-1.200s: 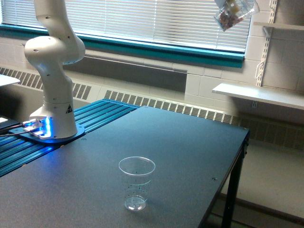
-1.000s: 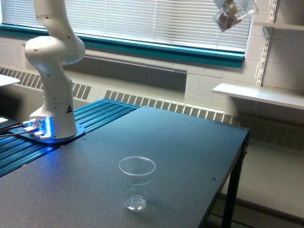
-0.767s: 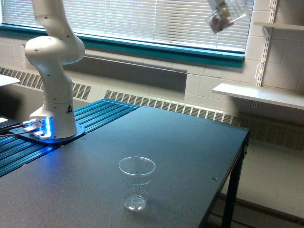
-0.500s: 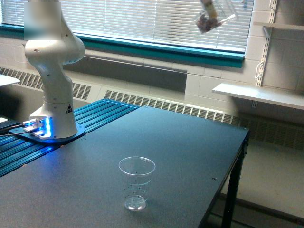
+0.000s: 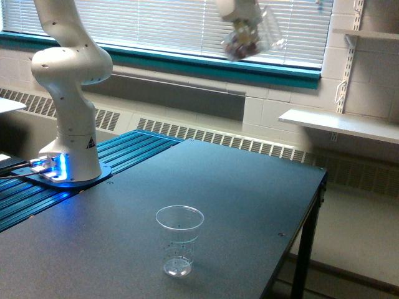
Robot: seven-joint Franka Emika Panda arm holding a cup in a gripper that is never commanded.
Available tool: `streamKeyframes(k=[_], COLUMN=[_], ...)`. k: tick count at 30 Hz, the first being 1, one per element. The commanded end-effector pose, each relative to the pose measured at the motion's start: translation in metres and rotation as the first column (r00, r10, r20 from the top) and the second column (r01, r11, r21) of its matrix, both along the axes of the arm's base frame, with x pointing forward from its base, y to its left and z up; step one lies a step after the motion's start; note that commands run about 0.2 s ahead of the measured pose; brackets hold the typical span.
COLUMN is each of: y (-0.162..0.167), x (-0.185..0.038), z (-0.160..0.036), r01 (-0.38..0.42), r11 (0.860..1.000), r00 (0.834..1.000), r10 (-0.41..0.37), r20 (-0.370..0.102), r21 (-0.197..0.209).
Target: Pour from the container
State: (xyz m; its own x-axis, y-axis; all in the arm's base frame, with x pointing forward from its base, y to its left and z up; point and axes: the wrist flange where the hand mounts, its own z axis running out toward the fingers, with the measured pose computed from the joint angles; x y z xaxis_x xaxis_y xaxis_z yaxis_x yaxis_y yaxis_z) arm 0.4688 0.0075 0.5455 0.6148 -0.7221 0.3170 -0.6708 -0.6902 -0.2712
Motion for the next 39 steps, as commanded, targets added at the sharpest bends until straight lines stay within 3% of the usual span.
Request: streamKeyframes(k=[1, 12, 18, 28, 39], y=[-0.035, -0.076, -0.1, -0.129, -0.161], x=[-0.012, -0.032, -0.044, -0.063, -0.076], z=[-0.016, -0.045, -0.066, -0.097, -0.123], r01=[0.161, 0.311, 0.401, 0.418, 0.481], r11=[0.987, 0.95, 0.915, 0.906, 0.871], r00=[0.986, 0.949, 0.913, 0.9, 0.867], r10=[-0.16, -0.308, -0.395, -0.402, -0.456], r20=[-0.037, -0.058, -0.106, -0.17, -0.202], r21=[0.029, 0.039, 0.048, 0.07, 0.096])
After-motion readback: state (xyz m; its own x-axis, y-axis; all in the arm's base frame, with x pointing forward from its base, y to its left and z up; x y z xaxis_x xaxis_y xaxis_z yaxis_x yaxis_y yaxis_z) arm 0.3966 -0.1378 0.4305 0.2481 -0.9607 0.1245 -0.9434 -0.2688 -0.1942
